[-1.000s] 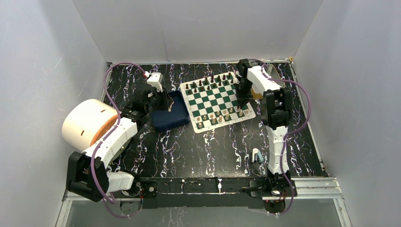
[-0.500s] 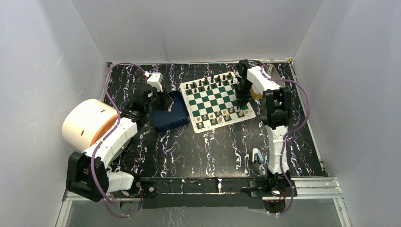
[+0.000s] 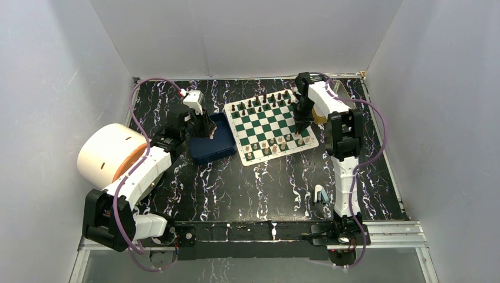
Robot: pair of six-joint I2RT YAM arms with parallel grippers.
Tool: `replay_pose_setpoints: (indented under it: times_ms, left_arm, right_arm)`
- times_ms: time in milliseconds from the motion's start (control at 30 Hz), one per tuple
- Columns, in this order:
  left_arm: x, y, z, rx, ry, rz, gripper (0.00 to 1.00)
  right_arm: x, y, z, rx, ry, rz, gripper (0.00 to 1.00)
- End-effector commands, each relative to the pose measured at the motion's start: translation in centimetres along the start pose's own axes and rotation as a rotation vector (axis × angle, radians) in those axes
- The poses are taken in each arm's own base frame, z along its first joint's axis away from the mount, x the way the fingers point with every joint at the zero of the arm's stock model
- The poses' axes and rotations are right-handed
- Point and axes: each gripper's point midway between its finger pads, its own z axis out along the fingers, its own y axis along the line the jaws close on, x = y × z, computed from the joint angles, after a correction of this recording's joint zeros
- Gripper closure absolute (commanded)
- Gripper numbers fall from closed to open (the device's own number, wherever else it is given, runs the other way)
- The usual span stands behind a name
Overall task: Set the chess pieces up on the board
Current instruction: Place the chess piece on the chessboard.
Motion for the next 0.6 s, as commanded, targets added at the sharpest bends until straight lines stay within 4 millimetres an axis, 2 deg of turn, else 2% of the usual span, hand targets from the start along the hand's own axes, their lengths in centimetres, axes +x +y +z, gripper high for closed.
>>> replay_pose_setpoints:
  times_ms: [0, 267, 433, 567]
  left_arm:
    - [-2.26, -0.97, -1.12, 0.027, -0.066, 0.014, 1.00]
    - [-2.22, -0.98, -1.08, 0.028, -0.064, 0.014, 1.00]
    - [-2.20, -0.96, -1.08, 0.028, -0.064, 0.014, 1.00]
    - [-2.20, -0.93, -1.11, 0.025, -0.064, 0.014, 1.00]
  right_arm:
    - [-0.40, 0.01, 0.19, -0.007, 0.006, -0.004, 0.81]
    - [-0.26, -0.02, 0.39, -0.008, 0.021, -0.002, 0.80]
    - [-0.36, -0.01, 0.52, -0.007, 0.021, 0.001, 0.71]
    - [-0.72, 0.24, 0.14, -0.015, 0.009, 0.002, 0.68]
